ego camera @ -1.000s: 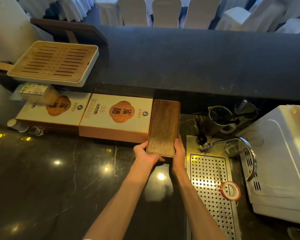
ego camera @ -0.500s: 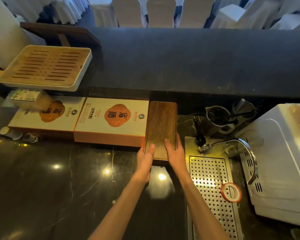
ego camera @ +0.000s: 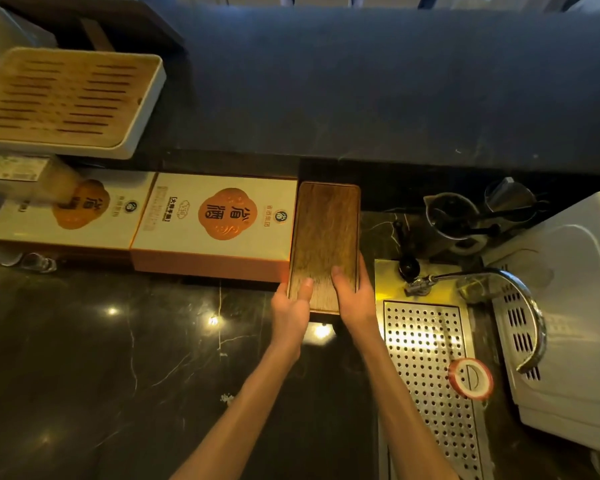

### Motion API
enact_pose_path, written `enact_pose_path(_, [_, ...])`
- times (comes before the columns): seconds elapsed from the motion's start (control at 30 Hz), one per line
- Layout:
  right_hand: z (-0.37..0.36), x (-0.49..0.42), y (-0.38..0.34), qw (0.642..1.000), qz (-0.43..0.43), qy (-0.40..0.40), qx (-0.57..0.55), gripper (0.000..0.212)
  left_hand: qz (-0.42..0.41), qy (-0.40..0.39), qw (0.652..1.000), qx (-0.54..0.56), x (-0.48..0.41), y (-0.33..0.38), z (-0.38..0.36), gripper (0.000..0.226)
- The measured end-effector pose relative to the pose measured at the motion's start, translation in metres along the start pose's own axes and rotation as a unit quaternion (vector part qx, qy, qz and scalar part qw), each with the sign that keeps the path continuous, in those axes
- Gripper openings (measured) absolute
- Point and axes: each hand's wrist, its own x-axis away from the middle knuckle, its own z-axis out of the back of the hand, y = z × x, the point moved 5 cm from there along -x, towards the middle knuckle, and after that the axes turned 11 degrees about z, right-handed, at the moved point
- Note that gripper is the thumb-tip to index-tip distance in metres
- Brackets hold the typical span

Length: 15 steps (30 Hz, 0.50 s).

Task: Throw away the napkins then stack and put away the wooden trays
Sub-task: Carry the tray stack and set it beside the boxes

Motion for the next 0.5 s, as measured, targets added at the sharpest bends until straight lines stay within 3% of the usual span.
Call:
enact_pose_path(0.13, [0.001, 0.007, -0.021, 0.999, 0.023, -0.043, 0.024, 0.074, 0.027, -0.038, 0.999, -0.009, 0.010, 0.003, 0.006, 0.041])
enact_pose_path(0.23, [0.009, 0.019, -0.043, 0.989, 0.080, -0.063, 0.102, 0.073, 0.046, 0.042, 0.998, 0.012, 0.026, 0.001, 0.028, 0.058])
enact_pose_path(0.3, [0.014, 0.030, -0.055, 0.959, 0.140, -0.072, 0.237, 0.066, -0.071, 0.120, 0.990, -0.025, 0.048, 0.009, 0.042, 0.044])
enact_pose_path(0.33, [0.014, 0.037, -0.060, 0.930, 0.178, -0.079, 0.313, 0.065, -0.146, 0.129, 0.976, -0.099, 0.058, 0.015, 0.041, 0.043])
enact_pose_path(0.4, [0.012, 0.048, -0.064, 0.875, 0.220, -0.105, 0.419, 0.065, -0.247, 0.105, 0.914, -0.305, 0.067, 0.022, 0.025, 0.054])
enact_pose_path(0.47, [0.008, 0.057, -0.057, 0.844, 0.209, -0.136, 0.475, 0.062, -0.259, 0.084, 0.819, -0.505, 0.063, 0.018, 0.008, 0.064])
enact_pose_path(0.5, [0.007, 0.059, -0.052, 0.838, 0.199, -0.143, 0.488, 0.059, -0.246, 0.068, 0.789, -0.560, 0.060, 0.015, 0.003, 0.064])
